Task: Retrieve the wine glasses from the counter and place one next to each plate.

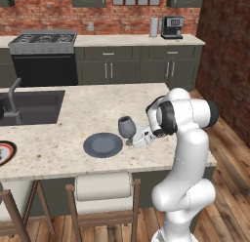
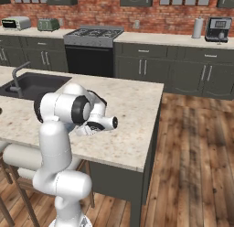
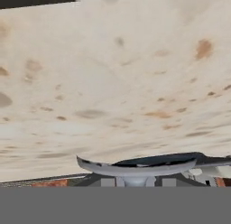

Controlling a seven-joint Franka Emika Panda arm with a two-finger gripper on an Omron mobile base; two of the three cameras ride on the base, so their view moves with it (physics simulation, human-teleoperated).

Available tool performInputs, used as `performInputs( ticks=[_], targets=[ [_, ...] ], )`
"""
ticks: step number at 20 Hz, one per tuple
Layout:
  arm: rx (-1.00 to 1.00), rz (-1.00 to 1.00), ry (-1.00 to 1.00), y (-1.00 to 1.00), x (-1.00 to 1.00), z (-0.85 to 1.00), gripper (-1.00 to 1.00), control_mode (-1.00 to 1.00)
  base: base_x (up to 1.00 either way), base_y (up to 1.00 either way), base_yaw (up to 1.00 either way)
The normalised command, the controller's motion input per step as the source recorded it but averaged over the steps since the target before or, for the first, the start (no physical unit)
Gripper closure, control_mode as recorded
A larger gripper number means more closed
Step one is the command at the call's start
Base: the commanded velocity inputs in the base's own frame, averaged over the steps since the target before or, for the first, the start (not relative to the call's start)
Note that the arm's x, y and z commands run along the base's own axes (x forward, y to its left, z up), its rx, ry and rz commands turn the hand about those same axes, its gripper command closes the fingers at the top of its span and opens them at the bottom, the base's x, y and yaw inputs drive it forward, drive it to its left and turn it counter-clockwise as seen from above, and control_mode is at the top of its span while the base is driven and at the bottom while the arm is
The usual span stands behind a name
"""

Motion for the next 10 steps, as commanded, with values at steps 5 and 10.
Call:
performInputs(
  ticks=[5,10],
  targets=[
    [0.00,0.00,-0.01,0.00,0.00,-0.41,1.00,-1.00,0.00,0.00,0.00],
    [0.00,0.00,-0.06,0.00,0.00,-0.46,-1.00,-1.00,0.00,0.00,0.00]
  ],
)
